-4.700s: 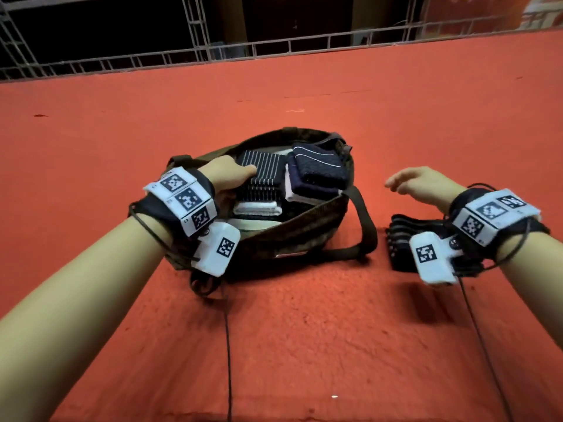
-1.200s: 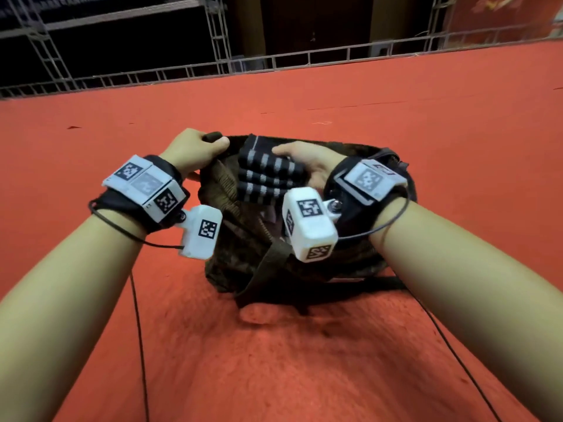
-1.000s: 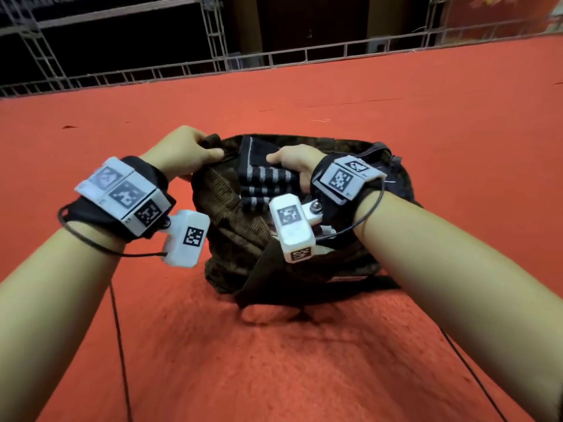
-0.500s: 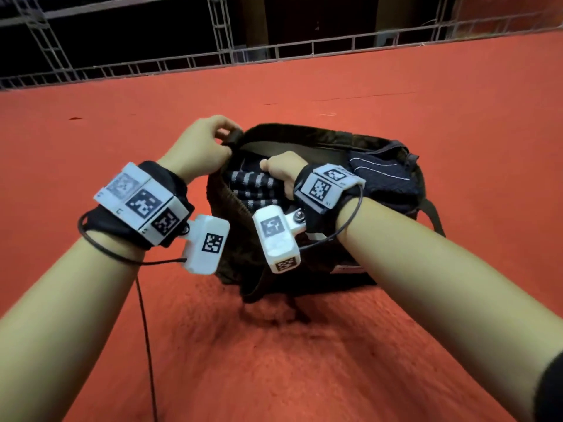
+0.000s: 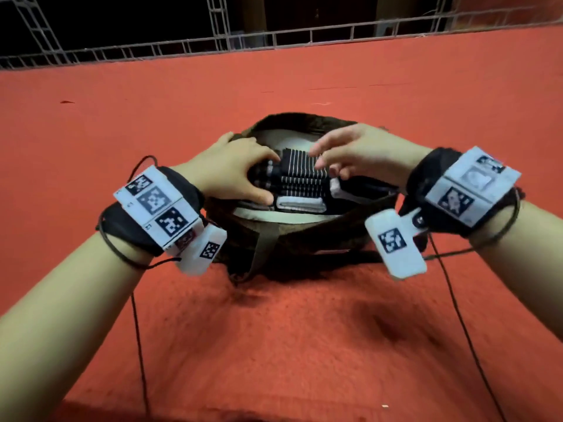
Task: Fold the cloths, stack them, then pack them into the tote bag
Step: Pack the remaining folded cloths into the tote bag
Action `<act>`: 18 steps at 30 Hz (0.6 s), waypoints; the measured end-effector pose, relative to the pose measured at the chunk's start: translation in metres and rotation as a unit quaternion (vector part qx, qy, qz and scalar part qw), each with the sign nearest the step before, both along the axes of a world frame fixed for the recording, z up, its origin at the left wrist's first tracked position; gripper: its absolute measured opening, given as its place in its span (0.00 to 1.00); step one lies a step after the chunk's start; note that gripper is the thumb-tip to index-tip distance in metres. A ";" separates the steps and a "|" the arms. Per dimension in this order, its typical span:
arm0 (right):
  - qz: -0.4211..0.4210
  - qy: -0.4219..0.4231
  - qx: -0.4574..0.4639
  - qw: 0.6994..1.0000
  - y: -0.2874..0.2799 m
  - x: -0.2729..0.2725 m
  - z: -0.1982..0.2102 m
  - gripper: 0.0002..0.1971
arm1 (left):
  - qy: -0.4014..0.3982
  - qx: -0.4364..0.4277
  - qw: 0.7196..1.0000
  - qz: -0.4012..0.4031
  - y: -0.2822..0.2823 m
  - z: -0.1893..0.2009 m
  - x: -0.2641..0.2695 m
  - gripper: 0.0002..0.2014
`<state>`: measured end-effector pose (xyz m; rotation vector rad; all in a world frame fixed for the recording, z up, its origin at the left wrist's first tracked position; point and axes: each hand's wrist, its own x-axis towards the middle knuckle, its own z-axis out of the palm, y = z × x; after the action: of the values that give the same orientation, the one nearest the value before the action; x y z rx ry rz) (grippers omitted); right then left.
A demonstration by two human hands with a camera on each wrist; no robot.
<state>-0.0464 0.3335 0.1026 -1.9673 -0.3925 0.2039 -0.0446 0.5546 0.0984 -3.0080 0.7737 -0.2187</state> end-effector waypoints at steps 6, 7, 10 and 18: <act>0.121 -0.225 -0.400 0.880 0.000 -0.021 -0.036 0.16 | -0.017 0.103 0.993 0.057 0.001 -0.009 0.018 0.44; 0.127 -0.247 -0.438 0.855 0.003 -0.022 -0.043 0.16 | -0.019 0.104 0.992 0.063 0.001 -0.010 0.021 0.43; 0.126 -0.260 -0.481 0.828 0.008 -0.024 -0.053 0.10 | -0.016 0.102 0.991 0.083 0.000 -0.010 0.029 0.42; 0.145 -0.252 -0.355 0.888 -0.022 -0.031 -0.028 0.09 | 0.130 -0.071 0.987 0.068 0.008 0.000 0.029 0.32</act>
<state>-0.0779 0.3115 0.0745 -2.6795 -1.0764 0.0104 -0.0161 0.5629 0.0986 -3.2510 0.5848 0.1322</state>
